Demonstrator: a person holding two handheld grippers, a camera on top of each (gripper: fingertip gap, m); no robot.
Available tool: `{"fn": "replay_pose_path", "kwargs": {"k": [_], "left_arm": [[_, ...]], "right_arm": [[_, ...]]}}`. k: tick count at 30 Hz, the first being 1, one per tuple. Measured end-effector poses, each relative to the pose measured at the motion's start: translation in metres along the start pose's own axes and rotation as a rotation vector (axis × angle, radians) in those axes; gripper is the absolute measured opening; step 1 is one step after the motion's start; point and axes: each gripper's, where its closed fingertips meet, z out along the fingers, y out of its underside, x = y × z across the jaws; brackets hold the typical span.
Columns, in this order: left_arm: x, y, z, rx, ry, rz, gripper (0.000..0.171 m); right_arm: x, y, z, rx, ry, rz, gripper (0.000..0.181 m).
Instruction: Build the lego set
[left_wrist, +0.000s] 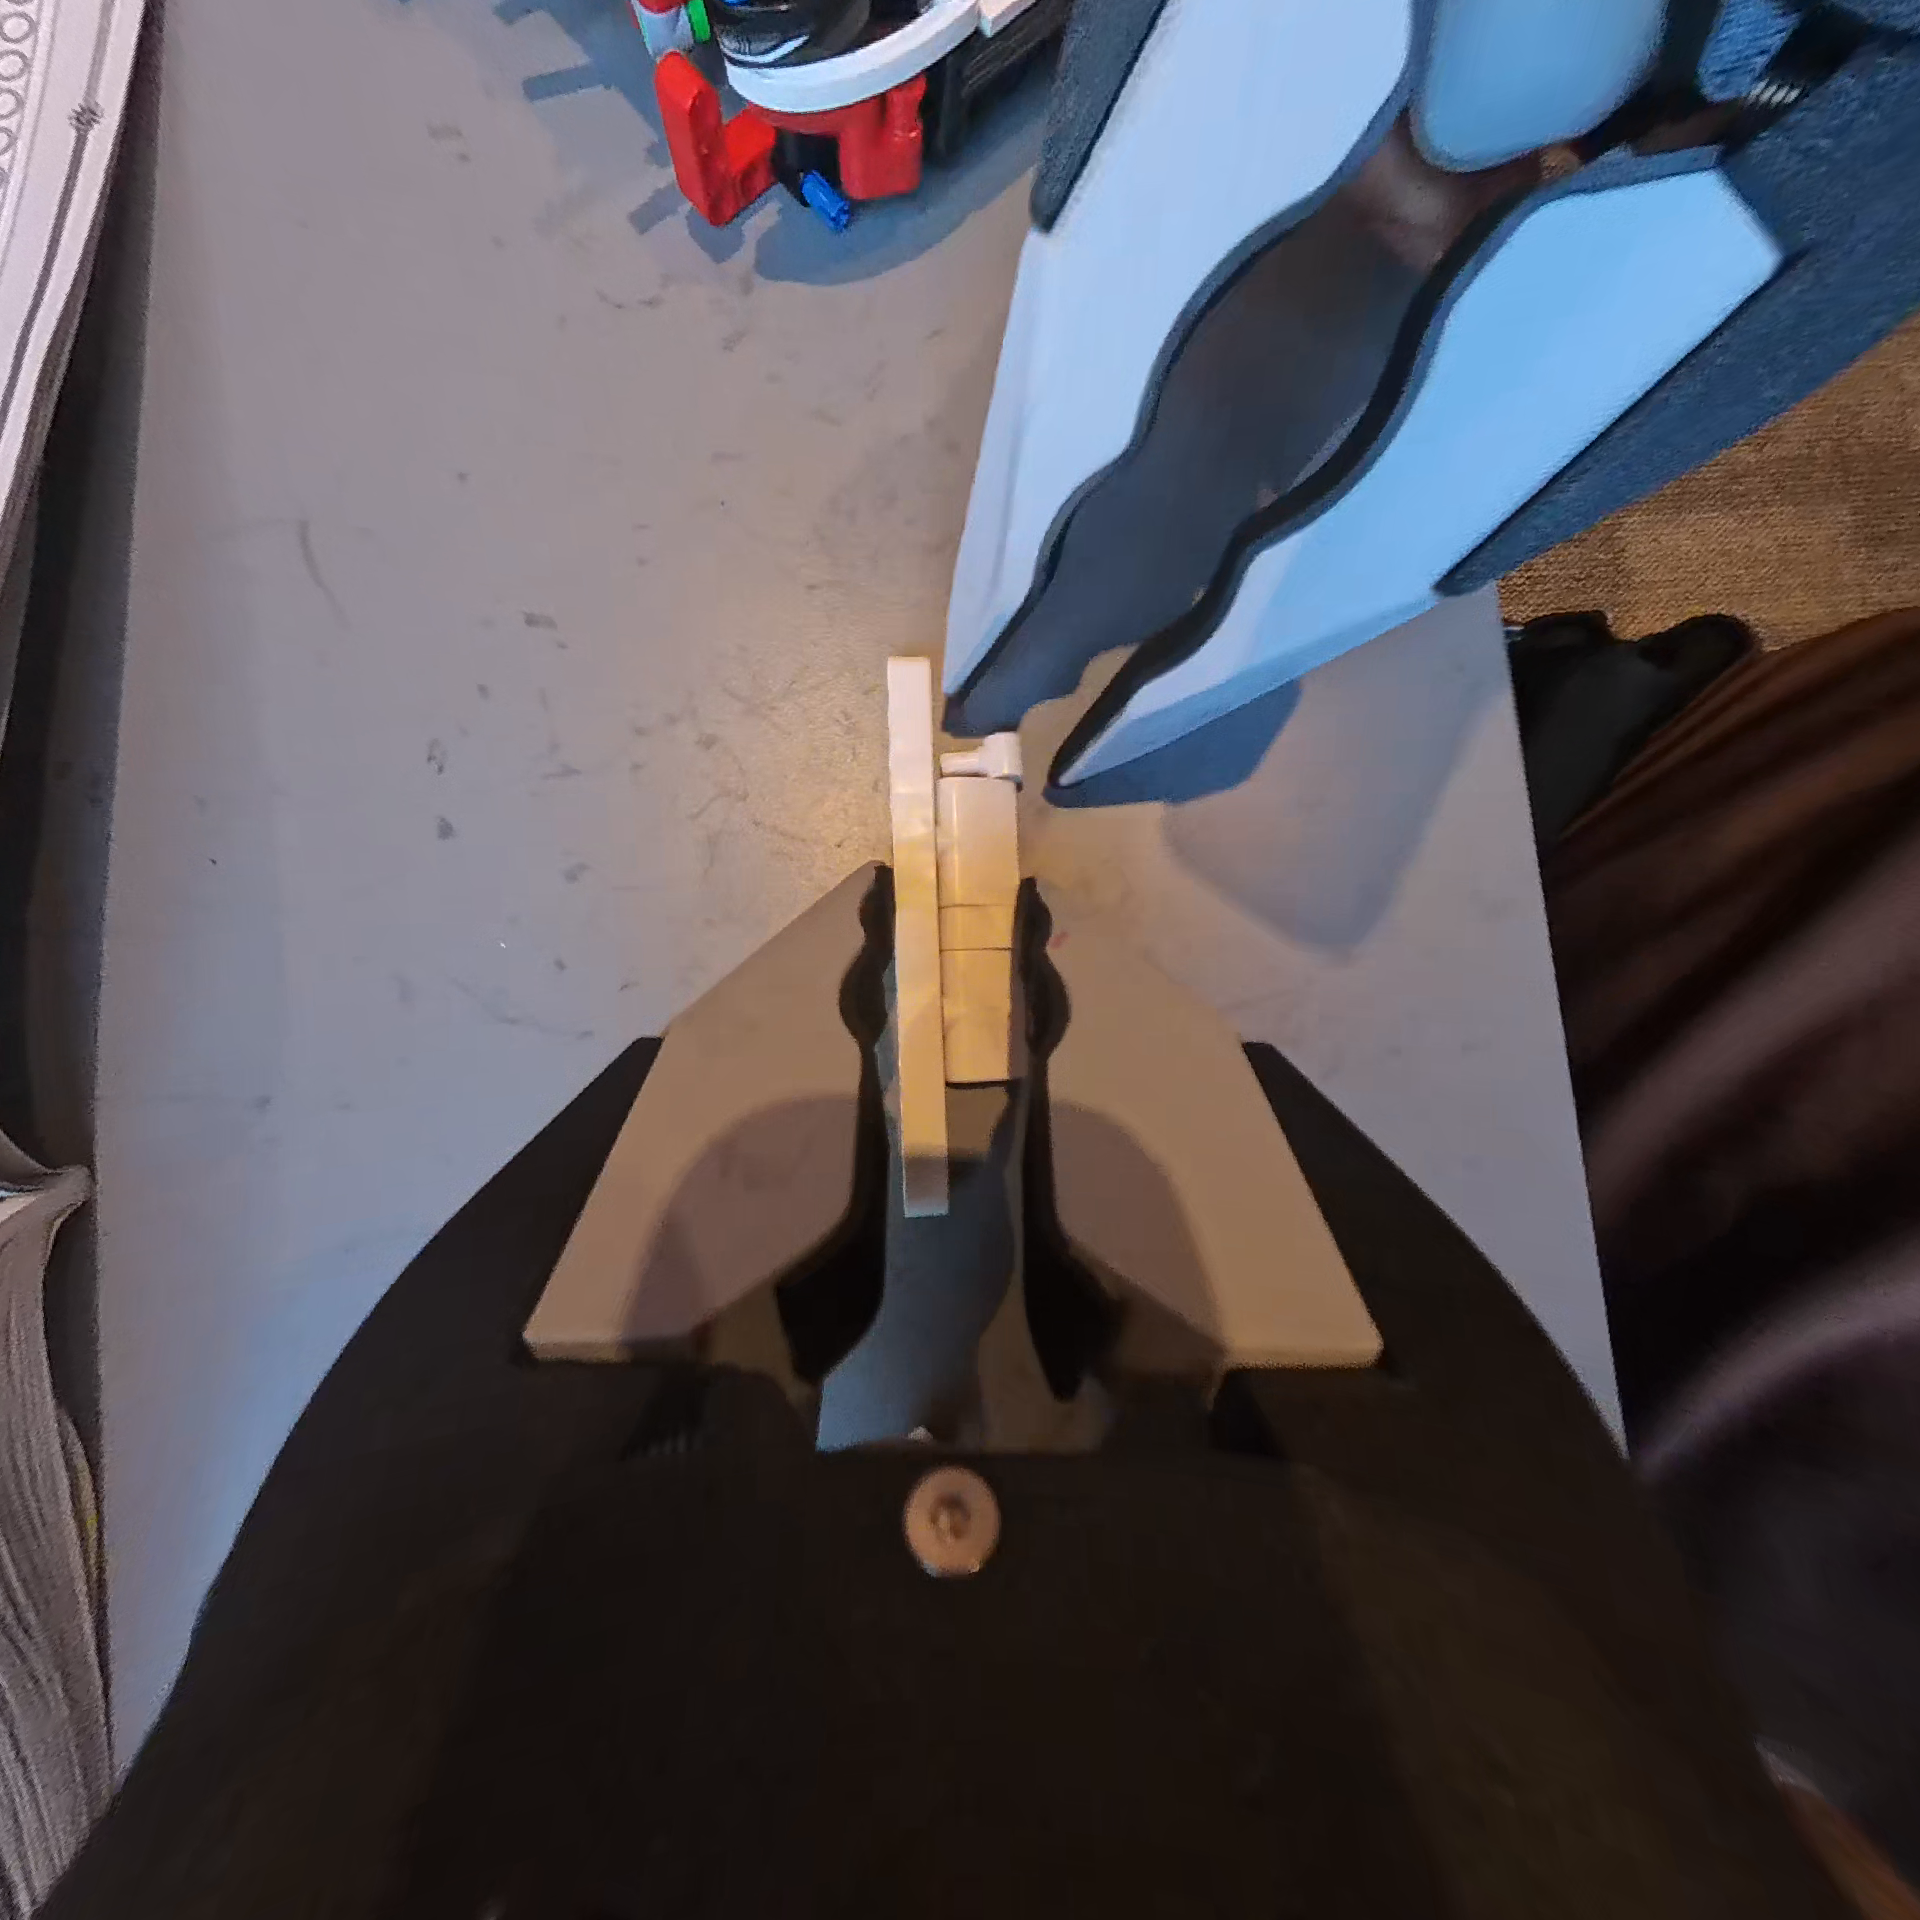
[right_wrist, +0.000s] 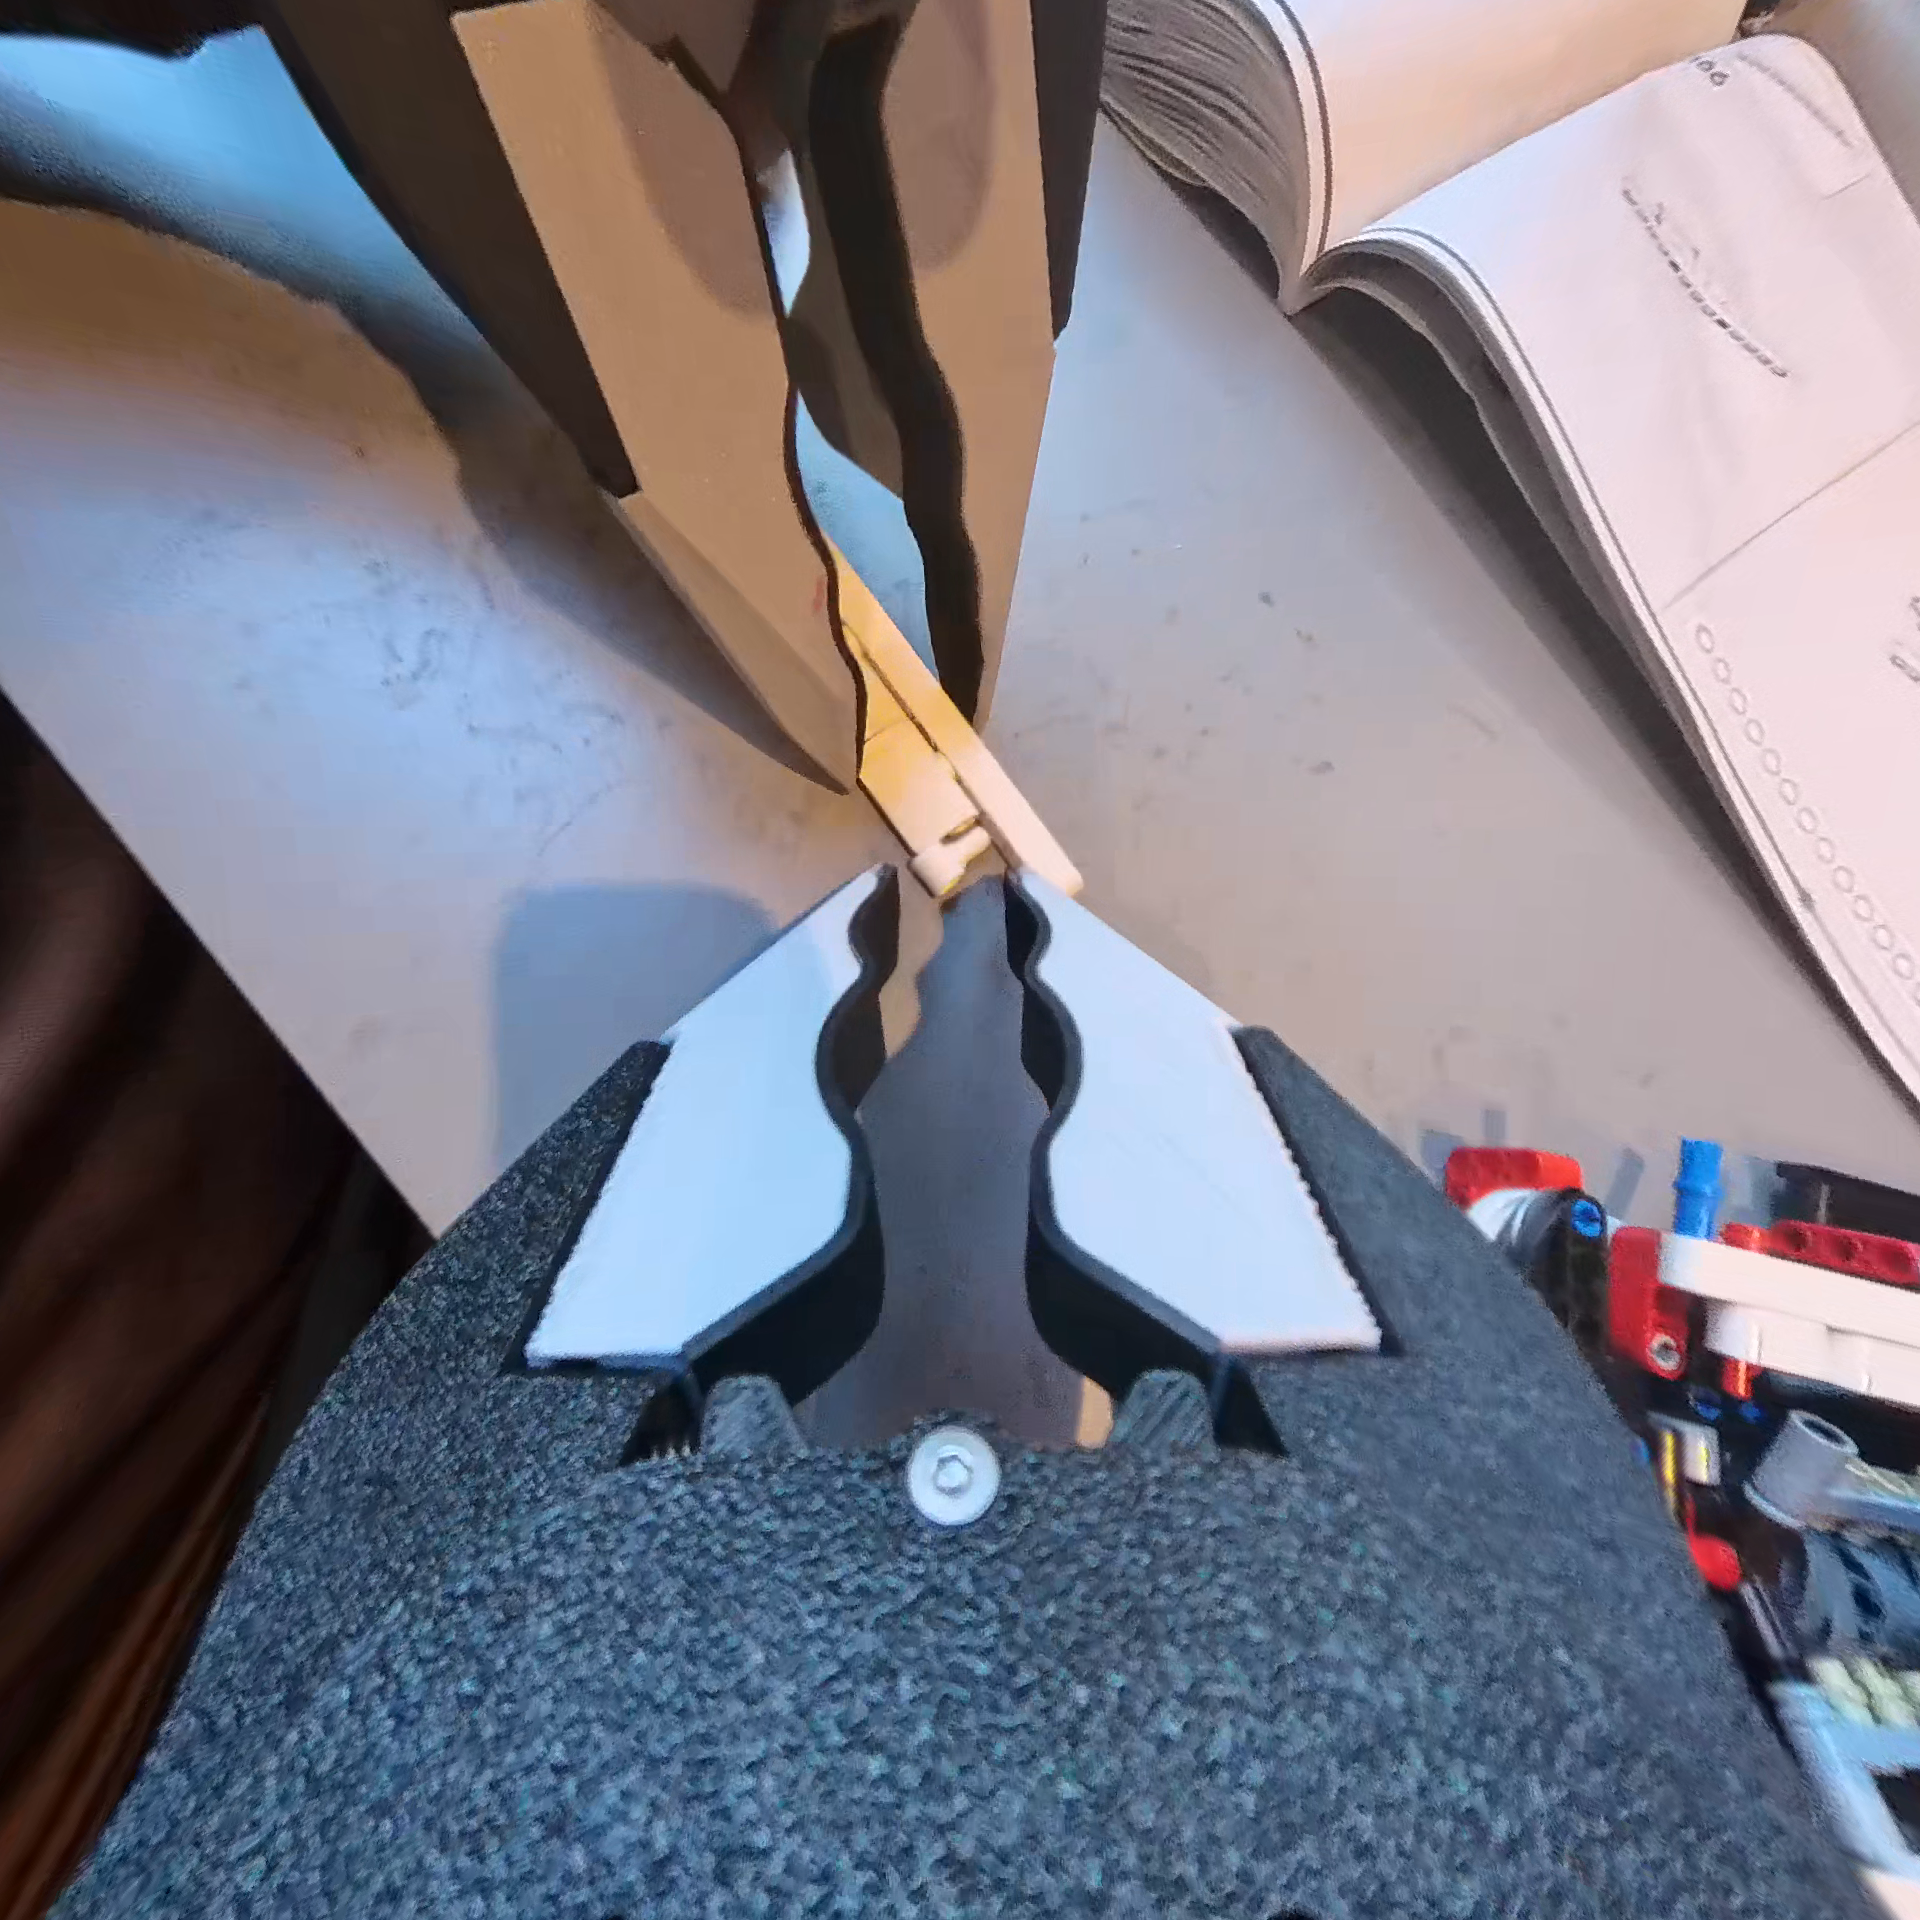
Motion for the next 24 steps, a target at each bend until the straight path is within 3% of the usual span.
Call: {"fn": "replay_pose_path", "kwargs": {"k": [3, 9, 19, 24], "left_arm": [[0.0002, -0.0006, -0.0005, 0.012, 0.031, -0.038, 0.021], [0.0018, 0.0002, -0.0018, 0.022, 0.084, -0.055, 0.022], [-0.0008, 0.0000, -0.0032, -0.022, 0.127, -0.090, 0.021], [-0.0007, -0.0007, -0.0031, -0.022, 0.133, -0.090, 0.021]], "right_arm": [[-0.0028, 0.0006, 0.0056, 0.001, -0.055, 0.008, 0.011], [-0.0025, -0.0007, 0.0066, 0.010, -0.106, -0.054, 0.010], [0.0030, -0.0025, 0.0049, 0.026, 0.100, -0.243, 0.009], [0.0016, -0.0048, 0.0027, 0.050, 0.127, -0.294, 0.009]]}}
